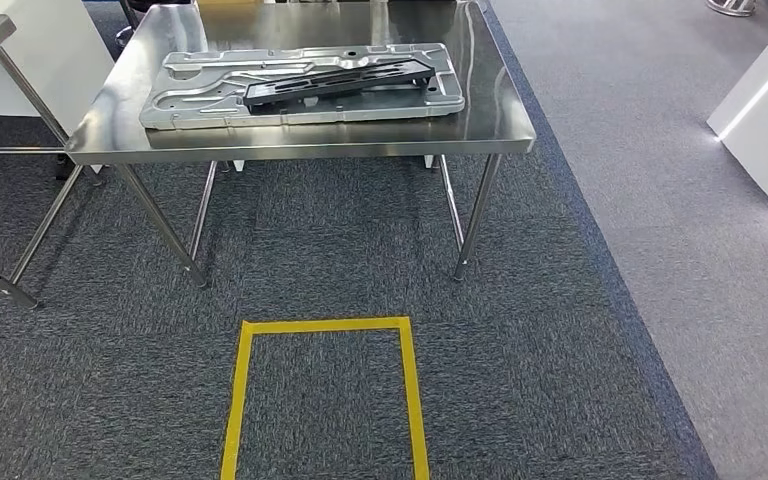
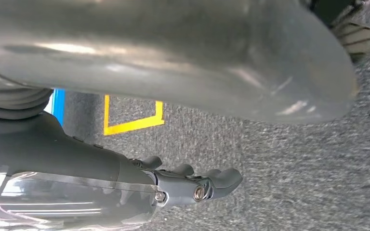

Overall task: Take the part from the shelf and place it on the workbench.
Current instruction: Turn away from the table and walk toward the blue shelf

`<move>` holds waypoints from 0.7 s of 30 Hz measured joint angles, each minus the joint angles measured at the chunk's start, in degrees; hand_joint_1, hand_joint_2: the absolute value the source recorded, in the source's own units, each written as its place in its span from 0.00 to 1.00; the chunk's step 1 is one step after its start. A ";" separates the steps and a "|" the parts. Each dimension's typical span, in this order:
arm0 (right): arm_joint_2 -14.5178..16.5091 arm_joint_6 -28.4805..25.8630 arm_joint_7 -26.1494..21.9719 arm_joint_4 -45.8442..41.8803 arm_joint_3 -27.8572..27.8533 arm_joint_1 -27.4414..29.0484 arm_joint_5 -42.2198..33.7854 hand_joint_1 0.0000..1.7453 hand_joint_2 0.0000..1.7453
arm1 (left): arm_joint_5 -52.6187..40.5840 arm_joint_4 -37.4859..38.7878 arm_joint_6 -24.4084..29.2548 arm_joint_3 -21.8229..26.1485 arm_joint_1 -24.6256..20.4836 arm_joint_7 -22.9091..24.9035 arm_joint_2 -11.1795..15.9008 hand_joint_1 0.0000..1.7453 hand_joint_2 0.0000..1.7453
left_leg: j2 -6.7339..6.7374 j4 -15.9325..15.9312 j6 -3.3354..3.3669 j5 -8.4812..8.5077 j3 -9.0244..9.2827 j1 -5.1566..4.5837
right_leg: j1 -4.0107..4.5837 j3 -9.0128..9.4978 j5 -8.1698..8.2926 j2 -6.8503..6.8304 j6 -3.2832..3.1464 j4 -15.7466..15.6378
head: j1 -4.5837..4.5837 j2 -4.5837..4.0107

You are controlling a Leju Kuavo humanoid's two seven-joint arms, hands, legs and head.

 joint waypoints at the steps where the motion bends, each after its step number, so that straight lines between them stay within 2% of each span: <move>1: -0.02 0.07 -0.16 0.02 -0.01 0.04 -0.04 0.00 0.00 | -0.09 0.00 0.14 0.01 0.05 0.22 0.02 0.00 0.00 | 0.00 0.22 -0.06 0.17 -0.44 -0.04 | 0.01 1.01 0.48 0.00 -0.02 -0.55 | 0.00 0.00; 2: -0.04 0.13 -0.31 0.02 -0.03 0.05 -0.08 0.00 0.00 | -0.20 0.00 0.24 0.01 0.08 0.39 0.02 0.00 0.00 | -0.01 0.48 -0.12 0.26 -0.74 -0.05 | 0.02 3.08 1.80 0.00 -0.15 -3.25 | 0.00 0.00; 4: -0.11 0.22 -0.49 0.02 -0.05 0.01 -0.12 0.00 0.00 | -0.37 0.00 0.36 -0.01 0.06 0.61 0.02 0.00 0.00 | -0.02 1.04 -0.39 0.27 -1.10 -0.17 | 0.18 8.34 4.40 -0.02 -0.79 -11.49 | 0.00 0.00; 5: -0.14 0.25 -0.55 0.02 -0.07 -0.02 -0.12 0.00 0.00 | -0.41 0.00 0.38 -0.01 0.02 0.66 0.01 0.00 0.00 | -0.01 1.29 -0.64 0.29 -1.27 -0.26 | 0.31 10.00 5.00 -0.02 -1.16 -14.49 | 0.00 0.00; 6: -0.17 0.26 -0.58 0.02 -0.07 -0.04 -0.12 0.00 0.00 | -0.43 0.00 0.38 -0.02 -0.03 0.68 0.01 0.00 0.00 | 0.00 1.46 -0.91 0.31 -1.48 -0.32 | 0.45 10.80 5.10 -0.01 -1.49 -16.15 | -0.01 0.00; 9: -0.17 0.26 -0.65 0.02 -0.14 0.00 -0.14 0.00 0.00 | -0.47 0.00 0.38 -0.02 -0.18 0.70 0.08 0.00 0.00 | -0.08 1.75 -1.78 0.29 -1.90 -0.31 | 0.40 10.60 5.24 0.00 -2.30 -16.84 | -0.01 0.00; 10: -0.16 0.25 -0.69 0.03 -0.18 0.01 -0.18 0.00 0.00 | -0.50 0.00 0.38 -0.02 -0.21 0.71 0.13 0.00 0.00 | -0.19 2.64 -2.08 -0.41 -2.32 -0.28 | 0.23 10.59 5.43 -0.05 -2.67 -17.11 | -0.01 0.00; 11: -0.15 0.21 -0.73 0.03 -0.22 -0.01 -0.23 0.00 0.00 | -0.53 0.00 0.38 -0.02 -0.22 0.73 0.17 0.00 0.00 | -0.31 4.62 -2.38 -1.72 -3.25 -0.20 | 0.06 10.55 5.63 -0.09 -3.00 -17.37 | -0.02 0.00; 12: -0.15 0.16 -0.77 0.04 -0.25 -0.03 -0.29 0.00 0.00 | -0.56 0.00 0.37 -0.02 -0.21 0.74 0.22 0.00 0.00 | -0.42 7.91 -2.66 -3.59 -4.80 -0.01 | 0.03 10.46 5.77 -0.14 -3.21 -17.48 | -0.02 0.00; 14: -0.16 0.01 -0.80 0.04 -0.29 -0.02 -0.38 0.00 0.00 | -0.58 0.00 0.36 -0.02 -0.14 0.78 0.22 0.00 0.00 | -0.47 15.98 -3.12 -7.14 -8.65 0.33 | 0.08 10.14 5.89 -0.14 -3.38 -17.45 | -0.02 0.00; 15: -0.16 -0.05 -0.80 0.04 -0.29 -0.01 -0.42 0.00 0.00 | -0.58 0.00 0.35 -0.02 -0.08 0.79 0.23 0.00 0.00 | -0.46 18.45 -3.29 -7.65 -9.84 0.50 | 0.10 10.05 5.93 -0.12 -3.37 -17.40 | -0.02 0.00; 16: -0.16 -0.10 -0.80 0.04 -0.31 0.00 -0.43 0.00 0.00 | -0.58 0.00 0.36 -0.02 -0.02 0.81 0.26 0.00 0.00 | -0.46 18.68 -3.40 -6.96 -9.96 0.65 | 0.10 10.02 5.96 -0.09 -3.32 -17.32 | -0.02 0.00; 17: -0.16 -0.13 -0.80 0.04 -0.31 0.00 -0.44 0.00 0.00 | -0.58 0.00 0.36 -0.02 0.02 0.82 0.30 0.00 0.00 | -0.46 16.46 -3.44 -5.20 -8.93 0.78 | 0.07 10.04 5.97 -0.04 -3.23 -17.22 | -0.02 0.00; 18: -0.15 -0.13 -0.80 0.04 -0.32 -0.01 -0.44 0.00 0.00 | -0.58 0.00 0.36 -0.02 0.02 0.82 0.34 0.00 0.00 | -0.46 12.44 -3.40 -2.88 -7.02 0.89 | 0.04 10.08 5.93 0.01 -3.09 -17.08 | -0.01 0.00; 20: -0.14 -0.13 -0.80 0.07 -0.32 -0.04 -0.44 0.00 0.50 | -0.58 0.00 0.36 -0.02 -0.06 0.83 0.39 0.00 0.00 | -0.48 4.94 -3.05 0.01 -3.66 0.82 | 0.17 9.95 5.84 0.09 -2.54 -16.70 | -0.01 0.00; 21: -0.14 -0.13 -0.79 0.08 -0.32 -0.05 -0.46 0.00 0.75 | -0.58 0.00 0.36 -0.02 -0.10 0.83 0.40 0.00 0.00 | -0.50 3.02 -2.79 0.48 -2.96 0.73 | 0.25 9.80 5.87 0.11 -2.20 -16.56 | 0.00 0.00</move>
